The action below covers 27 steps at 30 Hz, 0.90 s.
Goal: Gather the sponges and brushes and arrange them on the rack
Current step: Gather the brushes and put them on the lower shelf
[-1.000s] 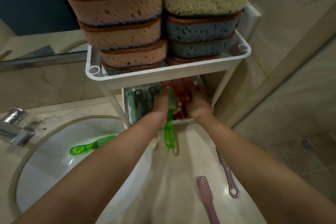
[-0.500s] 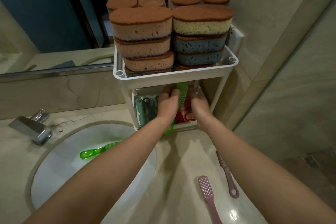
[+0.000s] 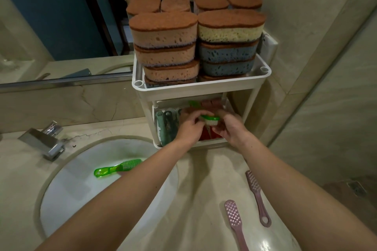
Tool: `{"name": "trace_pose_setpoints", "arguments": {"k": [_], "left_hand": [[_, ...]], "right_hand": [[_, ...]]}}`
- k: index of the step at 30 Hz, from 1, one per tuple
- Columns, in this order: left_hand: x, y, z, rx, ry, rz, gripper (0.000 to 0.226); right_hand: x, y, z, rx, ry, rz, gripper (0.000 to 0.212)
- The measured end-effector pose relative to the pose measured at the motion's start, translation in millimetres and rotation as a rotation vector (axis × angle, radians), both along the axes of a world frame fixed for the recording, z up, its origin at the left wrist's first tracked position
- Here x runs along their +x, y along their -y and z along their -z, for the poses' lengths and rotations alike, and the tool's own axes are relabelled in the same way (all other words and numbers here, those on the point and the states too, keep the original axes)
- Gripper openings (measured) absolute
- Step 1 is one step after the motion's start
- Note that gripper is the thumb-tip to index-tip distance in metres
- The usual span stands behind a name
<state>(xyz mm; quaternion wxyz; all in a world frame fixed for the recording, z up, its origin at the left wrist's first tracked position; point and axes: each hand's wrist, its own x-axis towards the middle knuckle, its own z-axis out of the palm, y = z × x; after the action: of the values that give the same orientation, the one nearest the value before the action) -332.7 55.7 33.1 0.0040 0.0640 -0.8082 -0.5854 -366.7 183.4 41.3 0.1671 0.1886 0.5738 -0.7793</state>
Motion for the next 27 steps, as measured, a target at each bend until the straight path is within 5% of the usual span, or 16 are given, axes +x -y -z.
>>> {"name": "trace_pose_setpoints", "arguments": {"k": [10,18,27], "left_hand": [[-11.6,14.6,35.6,-0.171,0.156,0.108,0.045],[-20.4,17.2,53.1,-0.558,0.198,0.126,0.043],[-12.7,19.5,52.6,-0.539,0.155,0.143,0.043]], "right_hand": [[-20.2,10.6,41.7,0.414,-0.147,-0.146,0.023],[-29.6,13.7,55.7,0.742,-0.216,-0.293,0.024],[-16.4,13.5,49.0,0.907,-0.312,-0.396,0.03]]}}
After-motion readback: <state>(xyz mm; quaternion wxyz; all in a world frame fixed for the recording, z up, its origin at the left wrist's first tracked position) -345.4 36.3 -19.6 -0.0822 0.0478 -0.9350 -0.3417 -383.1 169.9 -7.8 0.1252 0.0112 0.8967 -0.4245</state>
